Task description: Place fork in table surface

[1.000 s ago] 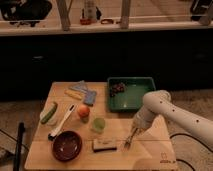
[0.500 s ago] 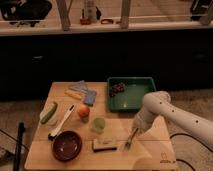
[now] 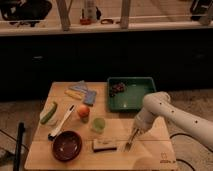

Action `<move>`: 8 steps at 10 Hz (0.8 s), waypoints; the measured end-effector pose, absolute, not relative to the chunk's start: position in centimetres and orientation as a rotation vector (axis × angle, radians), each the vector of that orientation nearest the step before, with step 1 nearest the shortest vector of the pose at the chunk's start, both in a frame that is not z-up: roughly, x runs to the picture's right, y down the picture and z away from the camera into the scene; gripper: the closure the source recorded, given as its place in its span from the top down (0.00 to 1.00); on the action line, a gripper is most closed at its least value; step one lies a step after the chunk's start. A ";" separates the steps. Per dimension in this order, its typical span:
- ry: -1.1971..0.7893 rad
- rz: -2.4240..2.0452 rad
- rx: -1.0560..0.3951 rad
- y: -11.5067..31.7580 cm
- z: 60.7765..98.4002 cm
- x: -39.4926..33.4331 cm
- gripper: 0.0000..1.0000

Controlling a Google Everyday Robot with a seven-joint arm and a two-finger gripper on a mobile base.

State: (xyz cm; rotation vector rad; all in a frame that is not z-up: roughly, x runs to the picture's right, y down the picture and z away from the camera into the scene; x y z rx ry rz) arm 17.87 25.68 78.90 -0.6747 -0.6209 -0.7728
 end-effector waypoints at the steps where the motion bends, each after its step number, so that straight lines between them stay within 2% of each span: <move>1: -0.623 -0.776 -0.671 25.6 78.8 17.9 0.31; 5: -0.632 -0.787 -0.669 25.4 78.7 17.8 0.72; 6: -0.633 -0.788 -0.671 25.5 78.8 17.8 0.78; 8: -0.634 -0.790 -0.673 25.4 78.8 17.9 0.80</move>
